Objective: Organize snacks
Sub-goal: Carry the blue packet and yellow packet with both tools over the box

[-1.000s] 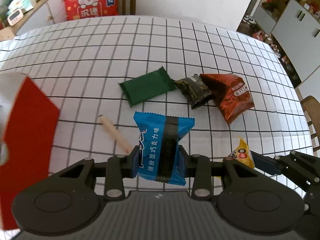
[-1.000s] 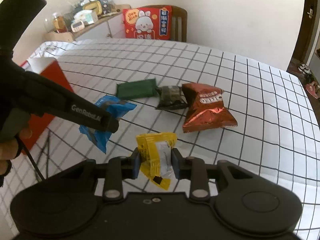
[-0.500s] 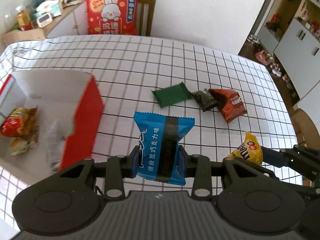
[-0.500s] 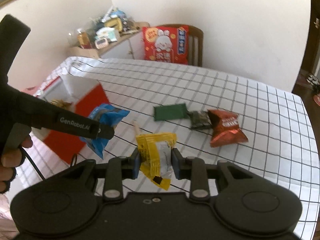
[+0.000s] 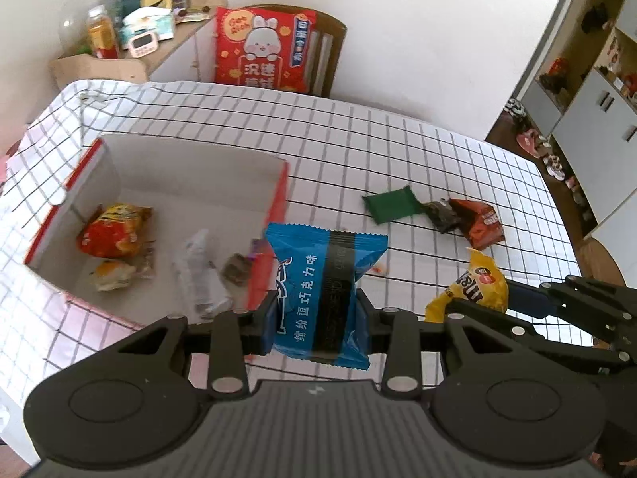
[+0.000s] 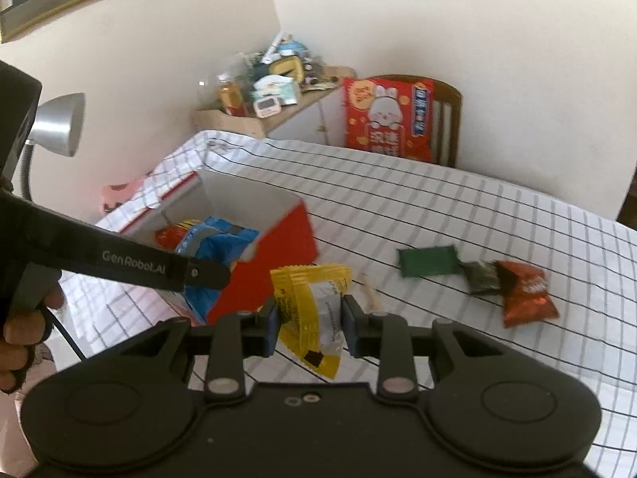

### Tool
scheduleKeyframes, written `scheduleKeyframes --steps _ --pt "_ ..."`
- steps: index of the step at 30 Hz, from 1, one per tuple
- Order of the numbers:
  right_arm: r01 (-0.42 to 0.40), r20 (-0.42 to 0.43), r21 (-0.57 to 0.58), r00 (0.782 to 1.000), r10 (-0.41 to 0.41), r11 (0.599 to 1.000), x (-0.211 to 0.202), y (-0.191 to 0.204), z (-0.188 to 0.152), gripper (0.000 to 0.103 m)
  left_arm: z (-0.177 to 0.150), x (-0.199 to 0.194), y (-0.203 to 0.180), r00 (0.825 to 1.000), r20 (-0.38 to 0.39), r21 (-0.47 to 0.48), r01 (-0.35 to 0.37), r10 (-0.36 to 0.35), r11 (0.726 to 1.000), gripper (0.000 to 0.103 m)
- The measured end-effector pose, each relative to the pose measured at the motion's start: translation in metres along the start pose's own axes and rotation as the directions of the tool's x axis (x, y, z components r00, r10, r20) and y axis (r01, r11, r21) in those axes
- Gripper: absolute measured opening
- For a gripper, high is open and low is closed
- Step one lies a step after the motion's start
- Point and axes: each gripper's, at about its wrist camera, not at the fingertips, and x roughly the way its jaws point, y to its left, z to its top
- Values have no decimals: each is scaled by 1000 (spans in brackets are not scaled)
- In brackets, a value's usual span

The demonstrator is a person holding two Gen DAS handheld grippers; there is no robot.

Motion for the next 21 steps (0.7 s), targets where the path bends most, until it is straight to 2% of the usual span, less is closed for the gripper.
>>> scheduleKeyframes --steps 9,21 --pt "-42 -4 -35 999 42 999 24 53 19 30 5 -16 64 999 22 -49 -30 31 998 37" --pt "-43 -49 -51 998 40 998 88 102 35 30 27 5 161 993 -11 -128 -115 114 985 37"
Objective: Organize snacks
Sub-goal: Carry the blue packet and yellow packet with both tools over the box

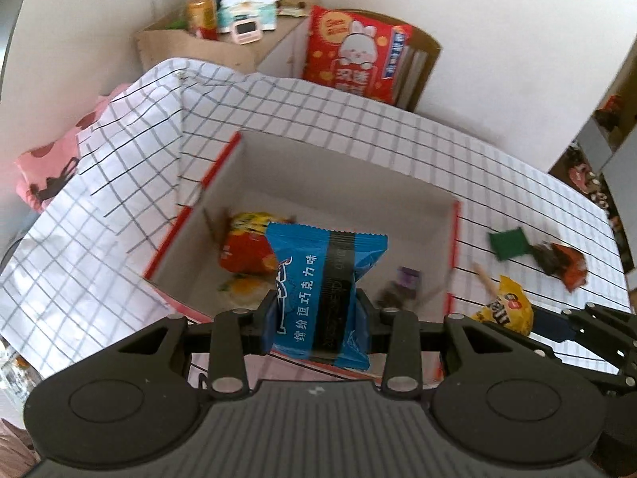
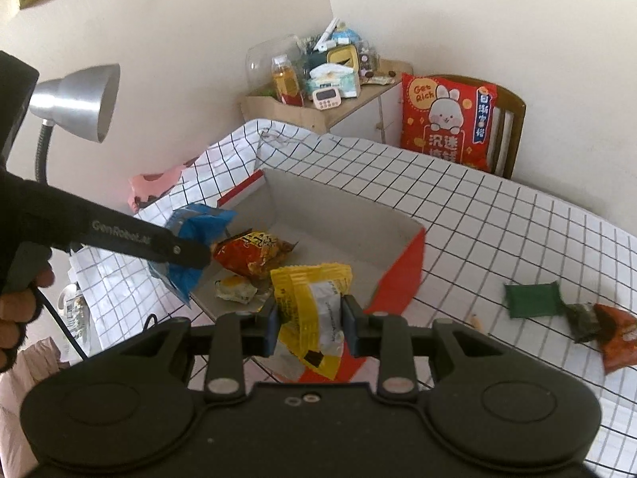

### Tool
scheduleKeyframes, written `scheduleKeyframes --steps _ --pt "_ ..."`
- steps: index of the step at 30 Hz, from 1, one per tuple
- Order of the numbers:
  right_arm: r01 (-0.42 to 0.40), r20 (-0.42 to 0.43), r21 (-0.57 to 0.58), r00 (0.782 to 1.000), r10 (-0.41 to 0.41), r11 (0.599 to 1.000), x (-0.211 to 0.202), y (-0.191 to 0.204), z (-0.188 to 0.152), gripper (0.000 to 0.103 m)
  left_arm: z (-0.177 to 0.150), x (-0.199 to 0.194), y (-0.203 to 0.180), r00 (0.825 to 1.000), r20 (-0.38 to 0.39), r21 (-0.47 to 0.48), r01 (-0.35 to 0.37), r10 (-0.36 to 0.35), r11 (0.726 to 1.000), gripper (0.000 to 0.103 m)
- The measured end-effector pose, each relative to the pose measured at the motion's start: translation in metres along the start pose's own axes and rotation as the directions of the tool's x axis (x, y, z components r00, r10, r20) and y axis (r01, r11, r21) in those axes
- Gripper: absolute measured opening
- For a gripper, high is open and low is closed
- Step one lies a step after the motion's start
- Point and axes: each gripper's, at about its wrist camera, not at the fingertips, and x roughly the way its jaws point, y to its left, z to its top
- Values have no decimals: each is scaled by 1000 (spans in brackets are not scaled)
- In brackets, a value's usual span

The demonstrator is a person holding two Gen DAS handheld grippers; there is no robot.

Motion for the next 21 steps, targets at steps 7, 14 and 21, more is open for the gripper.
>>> scheduleKeyframes --steps 7,14,21 --pt "36 -57 -7 998 -36 999 47 15 7 30 18 33 33 998 -32 -14 -50 49 999 37" --pt "89 -109 -20 990 -91 996 91 24 12 30 28 74 47 993 -82 8 -90 90 996 37" --pt "125 -178 -25 976 -128 992 125 24 7 30 25 110 49 985 -145 29 -90 94 995 37"
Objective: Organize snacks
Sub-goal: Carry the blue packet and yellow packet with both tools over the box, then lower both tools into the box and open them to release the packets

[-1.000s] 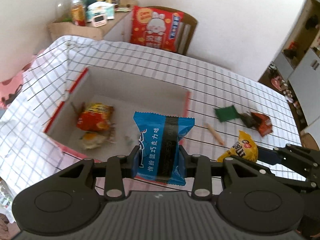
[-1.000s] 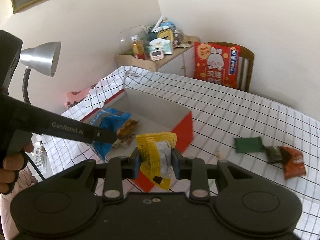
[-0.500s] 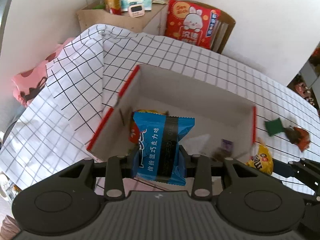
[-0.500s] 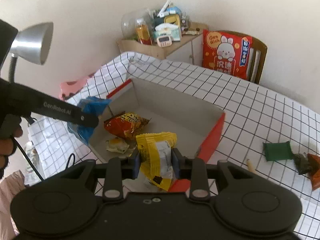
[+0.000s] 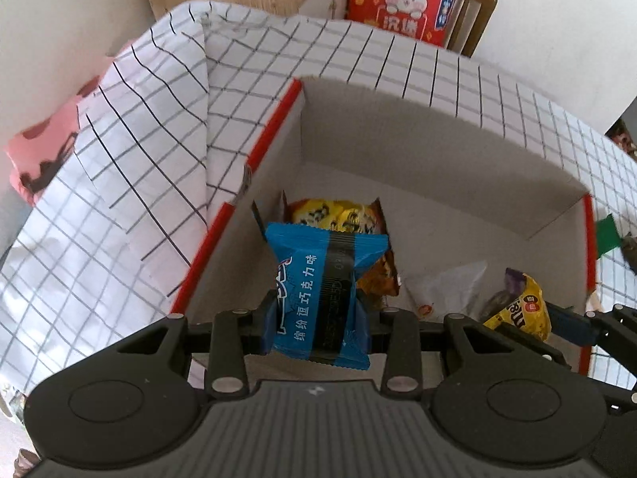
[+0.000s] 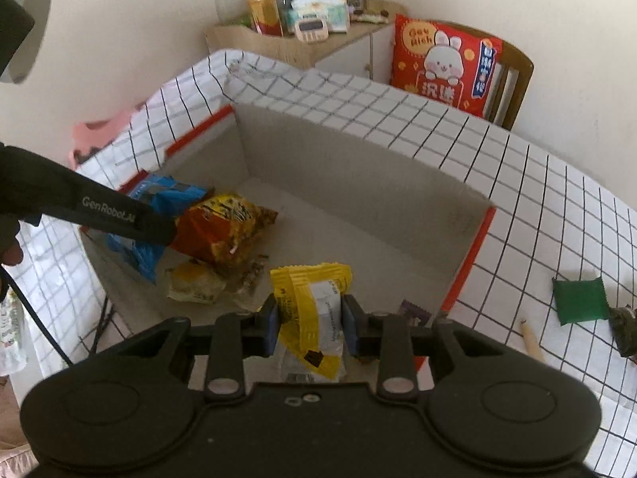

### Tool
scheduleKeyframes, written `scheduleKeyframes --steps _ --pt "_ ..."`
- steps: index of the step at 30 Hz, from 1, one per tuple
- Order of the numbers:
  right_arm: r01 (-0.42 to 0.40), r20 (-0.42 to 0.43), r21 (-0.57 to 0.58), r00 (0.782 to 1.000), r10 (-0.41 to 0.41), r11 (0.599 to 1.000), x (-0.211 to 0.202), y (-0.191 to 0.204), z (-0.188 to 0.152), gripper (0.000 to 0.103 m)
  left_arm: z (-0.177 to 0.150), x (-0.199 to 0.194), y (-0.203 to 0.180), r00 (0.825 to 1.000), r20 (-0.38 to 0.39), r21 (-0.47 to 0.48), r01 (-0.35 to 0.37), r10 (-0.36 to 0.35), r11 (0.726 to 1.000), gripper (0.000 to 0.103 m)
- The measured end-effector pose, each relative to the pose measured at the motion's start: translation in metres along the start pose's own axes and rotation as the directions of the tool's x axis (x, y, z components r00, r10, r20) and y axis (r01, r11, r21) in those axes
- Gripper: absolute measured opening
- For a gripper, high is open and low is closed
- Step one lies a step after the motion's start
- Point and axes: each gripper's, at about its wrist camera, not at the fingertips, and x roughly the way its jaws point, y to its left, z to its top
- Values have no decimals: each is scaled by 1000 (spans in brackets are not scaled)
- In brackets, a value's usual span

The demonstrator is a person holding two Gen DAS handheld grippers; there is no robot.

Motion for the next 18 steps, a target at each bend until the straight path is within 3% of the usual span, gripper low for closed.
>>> scheduleKeyframes --steps 18 --pt "51 -56 -70 997 -55 996 26 16 -1 33 -14 31 -18 999 -36 49 12 -10 999 38"
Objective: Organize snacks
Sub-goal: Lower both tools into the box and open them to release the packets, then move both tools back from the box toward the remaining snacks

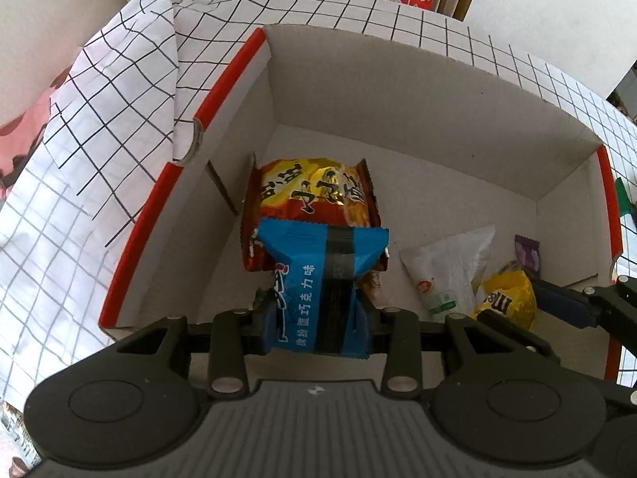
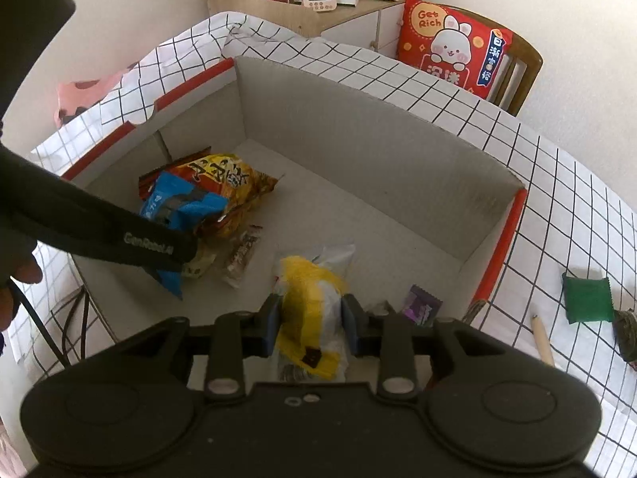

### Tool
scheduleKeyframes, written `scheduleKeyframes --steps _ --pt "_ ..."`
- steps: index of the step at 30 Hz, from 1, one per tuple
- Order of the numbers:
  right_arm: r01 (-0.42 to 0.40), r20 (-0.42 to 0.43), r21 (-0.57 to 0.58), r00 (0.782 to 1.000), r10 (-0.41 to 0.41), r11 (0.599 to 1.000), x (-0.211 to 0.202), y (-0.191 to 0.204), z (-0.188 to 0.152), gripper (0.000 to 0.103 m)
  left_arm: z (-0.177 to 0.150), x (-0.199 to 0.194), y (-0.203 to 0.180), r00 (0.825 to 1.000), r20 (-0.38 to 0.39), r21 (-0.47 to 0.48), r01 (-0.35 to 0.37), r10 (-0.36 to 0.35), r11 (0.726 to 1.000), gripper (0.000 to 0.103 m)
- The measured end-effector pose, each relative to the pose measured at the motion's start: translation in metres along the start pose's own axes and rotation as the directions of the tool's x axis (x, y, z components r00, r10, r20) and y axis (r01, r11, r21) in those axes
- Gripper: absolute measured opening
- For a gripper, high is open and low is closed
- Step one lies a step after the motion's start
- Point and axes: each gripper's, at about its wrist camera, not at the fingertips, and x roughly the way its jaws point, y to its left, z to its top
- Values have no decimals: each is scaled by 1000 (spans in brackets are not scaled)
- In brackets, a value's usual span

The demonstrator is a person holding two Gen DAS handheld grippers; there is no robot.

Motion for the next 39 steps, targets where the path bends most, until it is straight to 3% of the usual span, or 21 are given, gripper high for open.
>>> scheduleKeyframes --steps 9,13,22,33,39 --pt "7 7 -18 1000 -7 1000 -1 3 -1 42 -3 -2 -4 1000 15 17 -21 21 1000 43" --pt "7 26 -7 1000 -7 1000 -8 2 -3 57 -4 -9 -3 999 40 16 -12 11 1000 56" --pt "-11 73 23 997 10 1000 -30 -5 -8 71 -8 -33 -1 995 103 22 7 -9 1000 75" --pt "-44 155 64 987 33 997 -65 -13 -14 86 -19 -69 4 983 175 21 43 -46 999 82" --pt "-81 242 120 969 50 990 -94 -26 -24 94 -28 -89 1 973 220 29 67 -72 997 86"
